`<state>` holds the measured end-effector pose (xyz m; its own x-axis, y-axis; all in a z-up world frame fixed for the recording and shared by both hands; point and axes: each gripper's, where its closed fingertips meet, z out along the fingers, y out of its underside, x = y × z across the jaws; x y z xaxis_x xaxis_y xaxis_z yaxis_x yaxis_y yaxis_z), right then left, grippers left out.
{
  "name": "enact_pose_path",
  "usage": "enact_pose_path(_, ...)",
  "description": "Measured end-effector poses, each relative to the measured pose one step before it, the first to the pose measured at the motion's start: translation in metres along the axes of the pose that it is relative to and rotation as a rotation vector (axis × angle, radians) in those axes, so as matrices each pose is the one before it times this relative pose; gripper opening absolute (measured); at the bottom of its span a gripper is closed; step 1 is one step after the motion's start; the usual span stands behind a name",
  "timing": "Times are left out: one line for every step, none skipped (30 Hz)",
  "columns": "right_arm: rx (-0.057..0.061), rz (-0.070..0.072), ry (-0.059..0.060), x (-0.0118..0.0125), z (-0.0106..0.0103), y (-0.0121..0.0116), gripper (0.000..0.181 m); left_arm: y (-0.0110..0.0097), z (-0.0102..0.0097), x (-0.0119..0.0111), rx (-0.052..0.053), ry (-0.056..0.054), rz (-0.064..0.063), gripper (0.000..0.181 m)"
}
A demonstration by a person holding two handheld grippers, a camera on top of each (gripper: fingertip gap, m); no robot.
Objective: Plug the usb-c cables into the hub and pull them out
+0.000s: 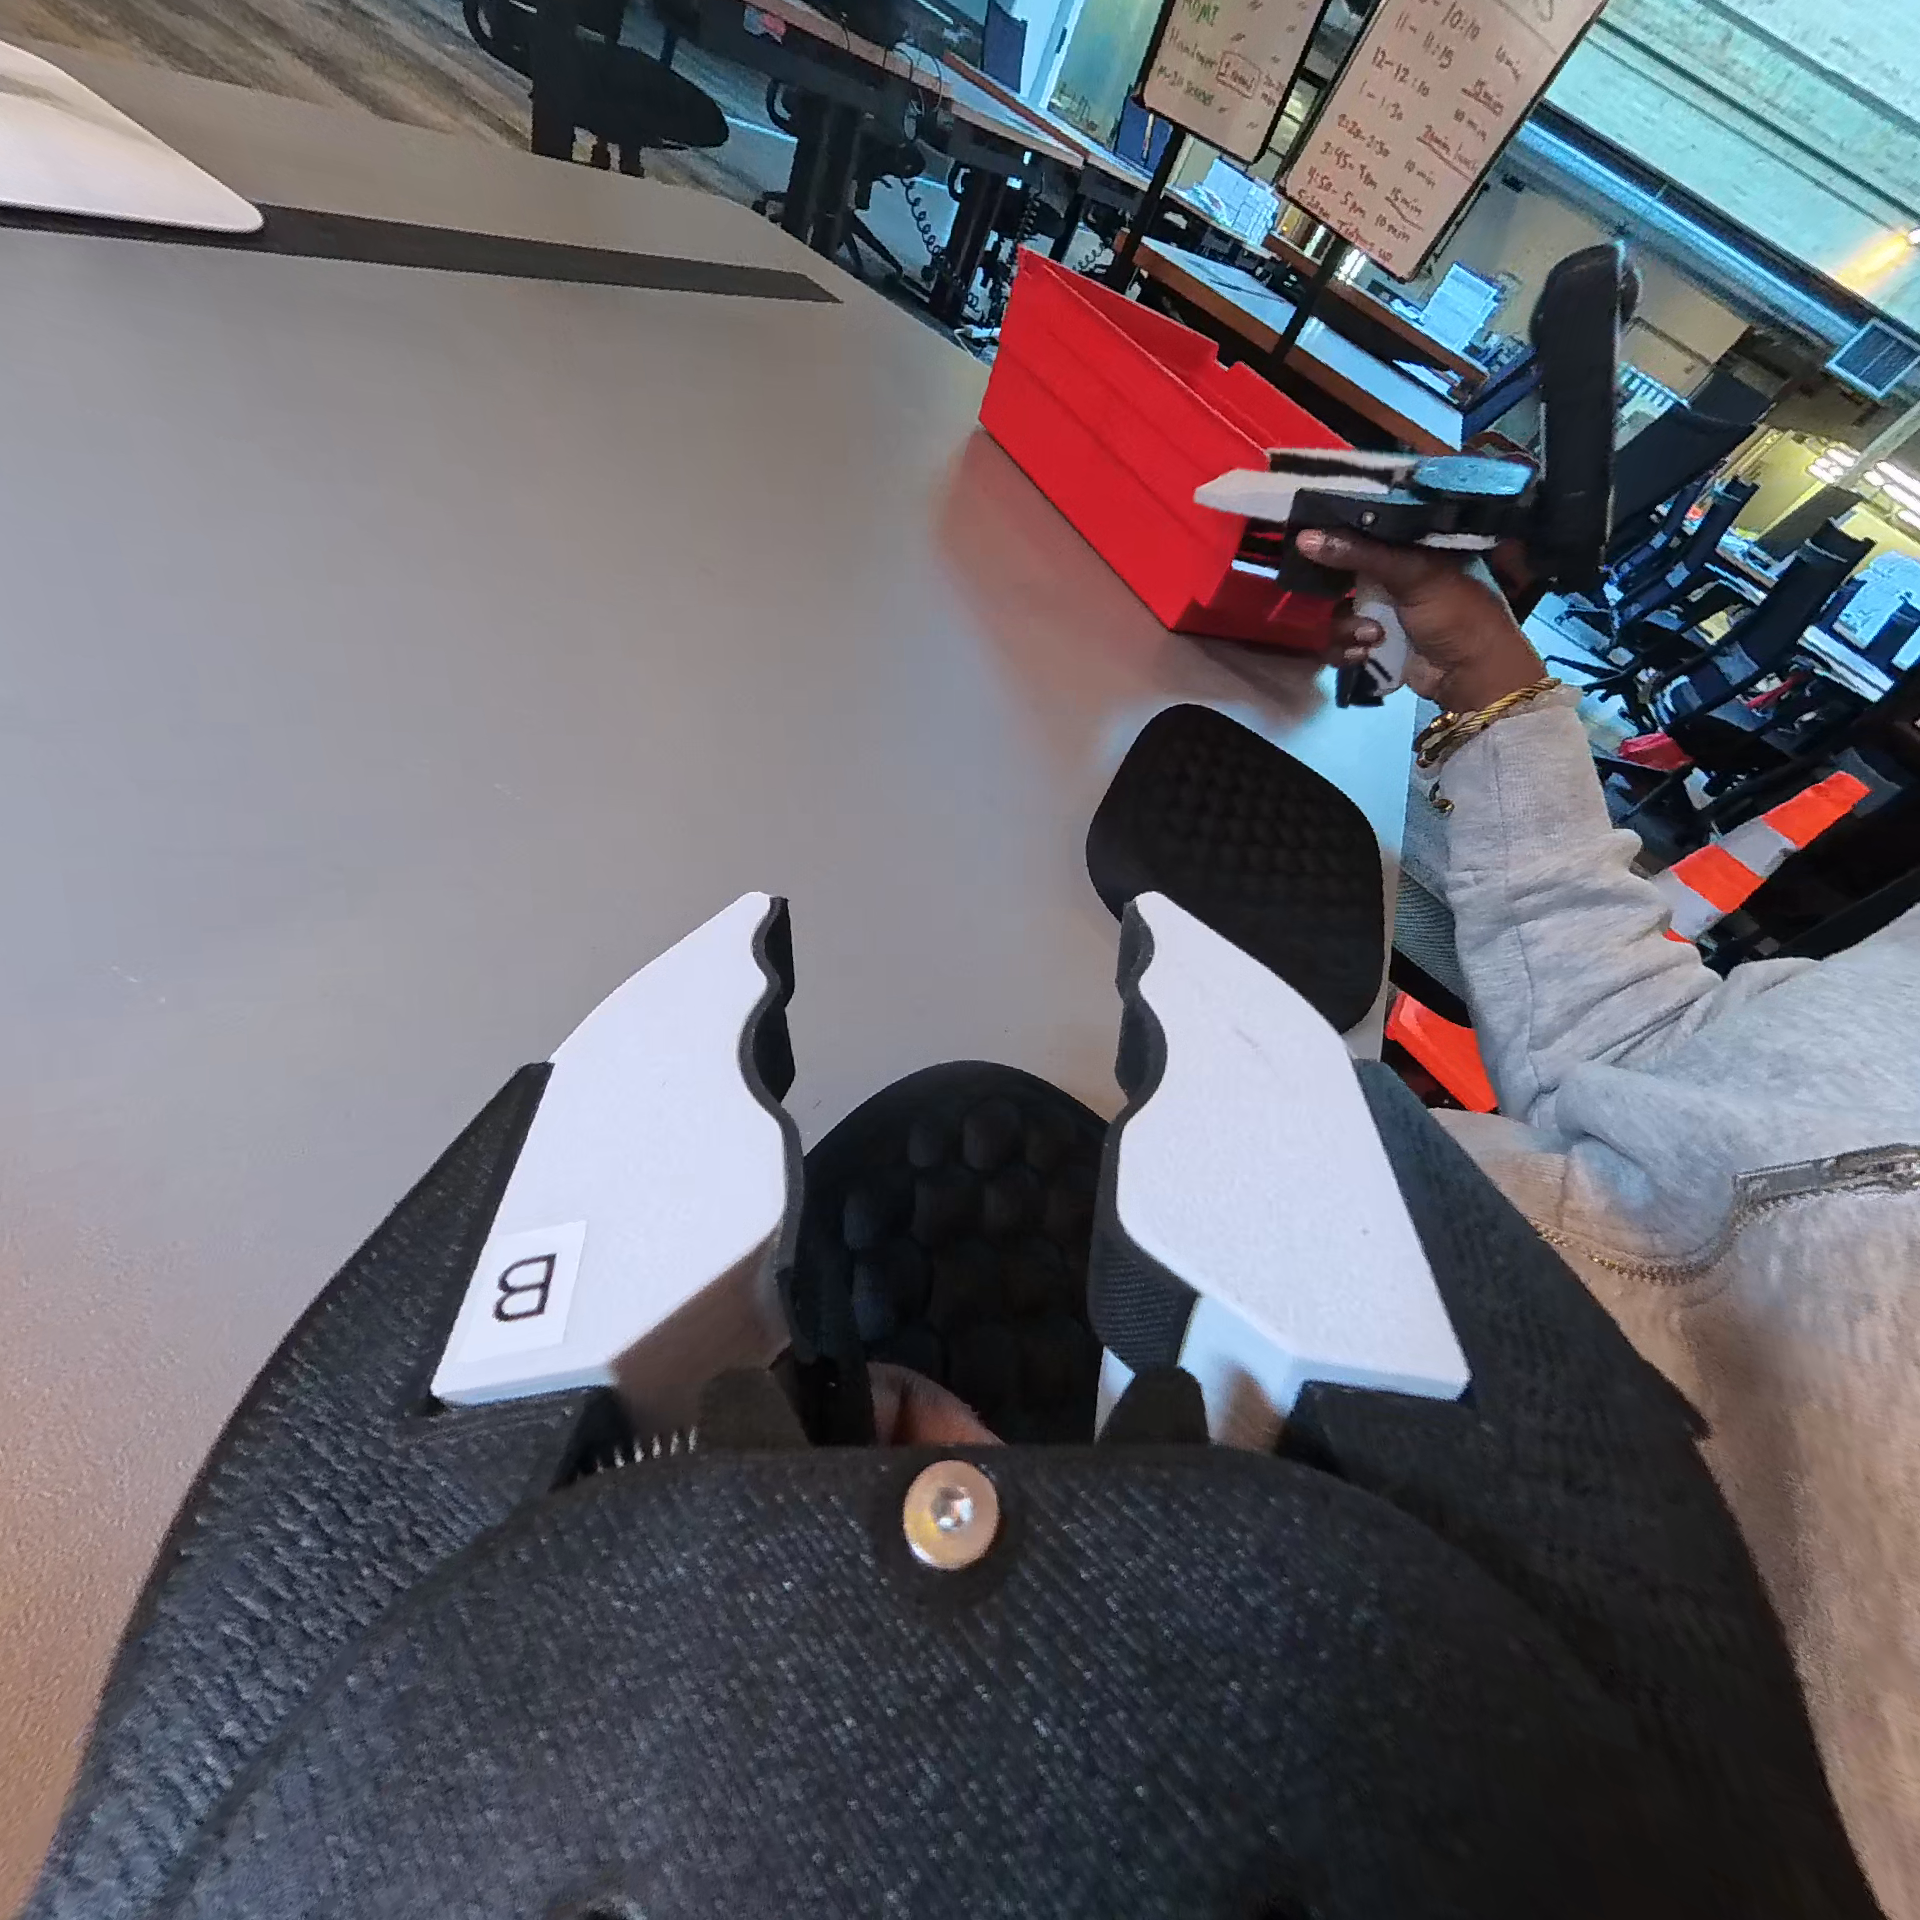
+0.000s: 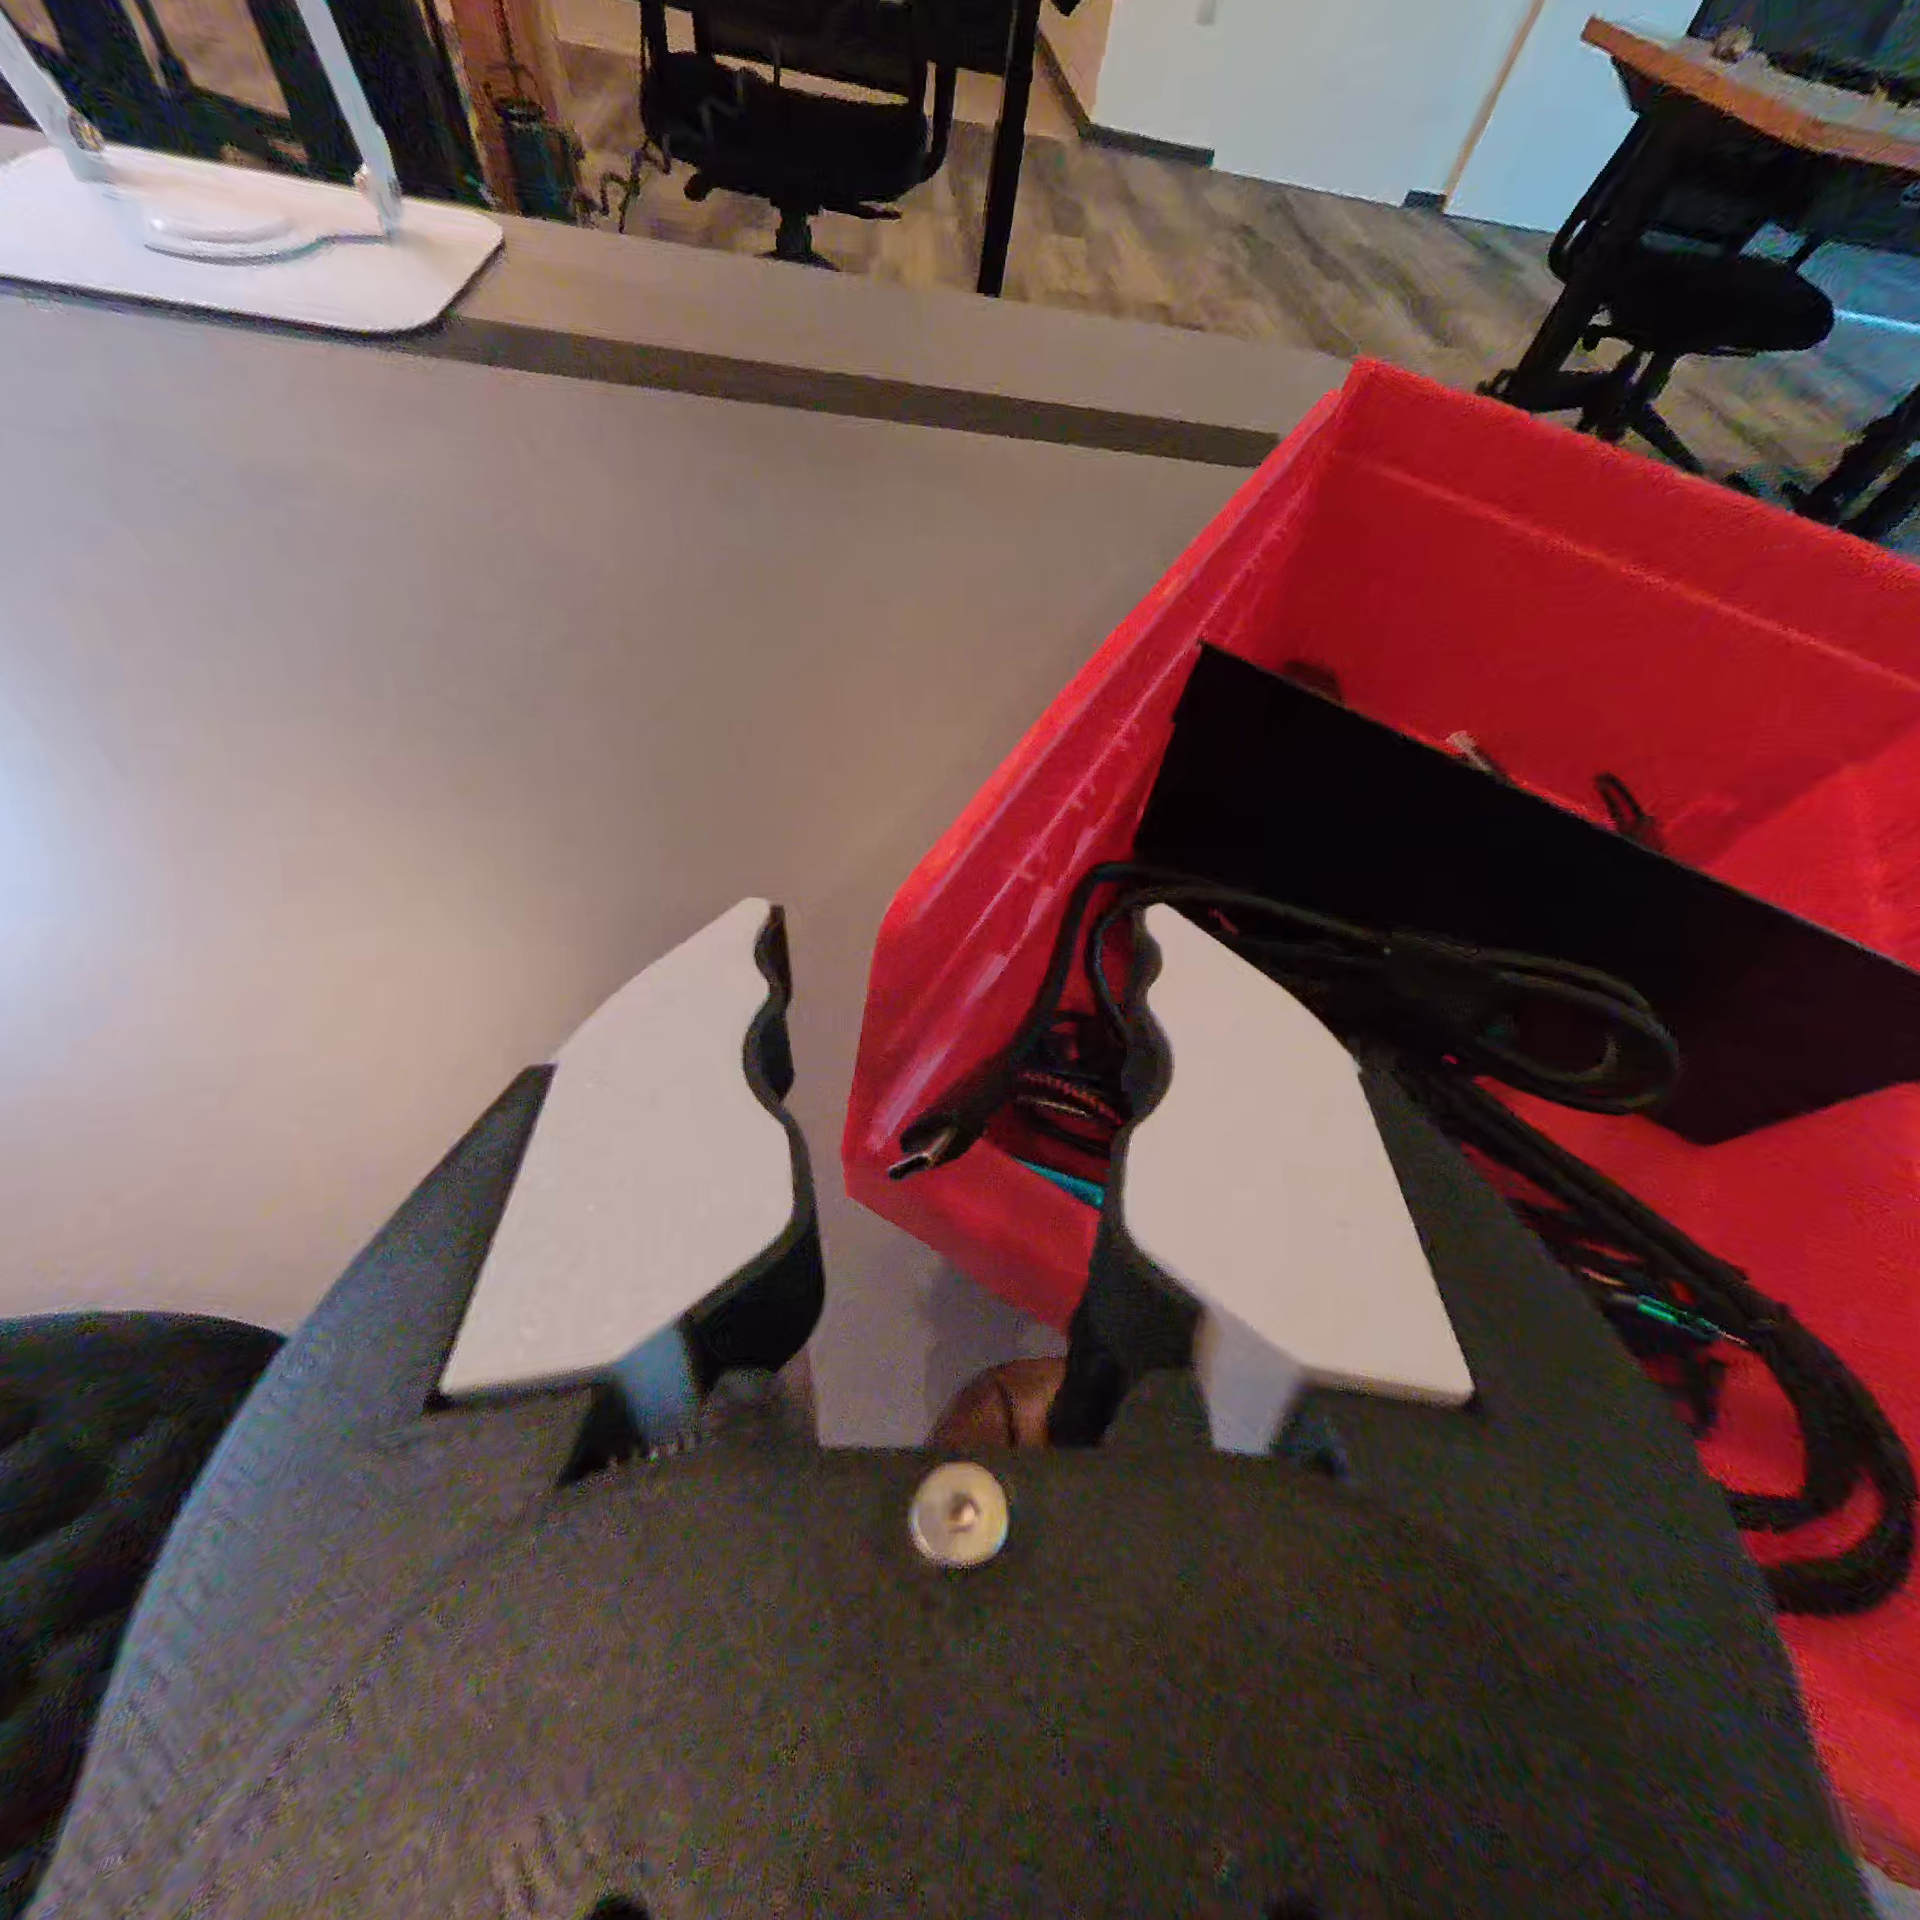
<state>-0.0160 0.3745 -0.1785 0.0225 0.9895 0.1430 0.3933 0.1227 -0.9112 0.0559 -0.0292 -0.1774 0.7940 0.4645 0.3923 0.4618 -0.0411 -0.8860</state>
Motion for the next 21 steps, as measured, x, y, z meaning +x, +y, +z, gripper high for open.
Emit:
enact_pose_path(-0.0241,-0.0125,-0.0142,-0.00466,0.00312,0.00408,0.058,0.00023,0.00026,-0.00041,-0.0026,-0.0022,-0.0013,0.060)
enact_pose_path(-0.0218,-0.0219,-0.0016,-0.00450,0.00388,0.00401,0.044,0.00052,0.00040,-0.00020,-0.0043,-0.0037,0.0013,0.060)
enact_pose_path(-0.0145,-0.0192,0.0396,0.00006,0.00370,0.00263,0.031,0.00051,0.00049,-0.00013,-0.0053,-0.0042,0.0037,0.060)
enact_pose_path(-0.0065,-0.0313,0.0735,0.00458,0.00178,0.00030,0.020,0.00076,0.00056,-0.00008,-0.0061,-0.0046,0.0051,0.060)
enact_pose_path(-0.0145,-0.0334,0.0472,0.00103,0.00089,-0.00018,0.019,0.00069,0.00059,0.00006,-0.0059,-0.0044,0.0060,0.060)
enact_pose_path(-0.0238,-0.0288,0.0308,-0.00058,0.00049,-0.00024,0.018,0.00052,0.00040,0.00019,-0.0042,-0.0030,0.0058,0.060)
enact_pose_path(-0.0187,-0.0310,0.0164,-0.00270,0.00034,-0.00113,0.018,0.00030,0.00028,0.00019,-0.0020,-0.0016,0.0041,0.060)
enact_pose_path(-0.0079,-0.0325,-0.0010,-0.00563,-0.00002,-0.00248,0.018,0.00002,0.00005,0.00020,-0.0003,0.0002,0.0017,0.061)
enact_pose_path(0.0010,-0.0230,-0.0138,-0.00810,-0.00041,-0.00390,0.020,-0.00020,-0.00014,0.00010,0.0017,0.0016,-0.0005,0.061)
enact_pose_path(0.0093,-0.0104,-0.0223,-0.01008,-0.00047,-0.00500,0.021,-0.00060,-0.00043,0.00010,0.0048,0.0022,-0.0012,0.061)
enact_pose_path(0.0117,-0.0002,-0.0246,-0.01122,-0.00049,-0.00565,0.021,-0.00086,-0.00067,0.00025,0.0072,0.0024,-0.0011,0.061)
enact_pose_path(0.0108,-0.0021,-0.0228,-0.01207,-0.00031,-0.00590,0.022,-0.00108,-0.00079,0.00020,0.0083,0.0026,-0.0007,0.060)
enact_pose_path(0.0099,-0.0075,-0.0188,-0.01244,-0.00026,-0.00609,0.022,-0.00099,-0.00069,0.00024,0.0081,0.0026,-0.0011,0.060)
enact_pose_path(0.0091,-0.0057,-0.0159,-0.01257,-0.00009,-0.00614,0.022,-0.00090,-0.00066,0.00007,0.0073,0.0009,-0.0012,0.060)
enact_pose_path(0.0093,0.0071,-0.0150,-0.01265,-0.00021,-0.00621,0.022,-0.00071,-0.00055,0.00002,0.0064,-0.0008,0.0008,0.060)
enact_pose_path(0.0108,0.0144,-0.0203,-0.01307,-0.00021,-0.00617,0.021,-0.00053,-0.00041,0.00030,0.0048,-0.0004,0.0030,0.060)
enact_pose_path(0.0112,0.0089,-0.0278,-0.01353,-0.00034,-0.00592,0.021,-0.00045,-0.00027,0.00048,0.0034,0.0004,0.0044,0.060)
enact_pose_path(0.0097,0.0033,-0.0308,-0.01380,-0.00033,-0.00562,0.021,-0.00028,-0.00019,0.00036,0.0024,0.0002,0.0047,0.060)
enact_pose_path(0.0076,0.0016,-0.0305,-0.01385,-0.00006,-0.00543,0.021,-0.00017,-0.00009,0.00060,0.0022,0.0019,0.0045,0.060)
enact_pose_path(0.0074,-0.0026,-0.0308,-0.01403,0.00020,-0.00538,0.022,-0.00027,-0.00019,0.00066,0.0027,0.0032,0.0037,0.060)
enact_pose_path(0.0068,-0.0058,-0.0327,-0.01413,0.00059,-0.00539,0.022,-0.00045,-0.00030,0.00021,0.0031,0.0014,0.0014,0.060)
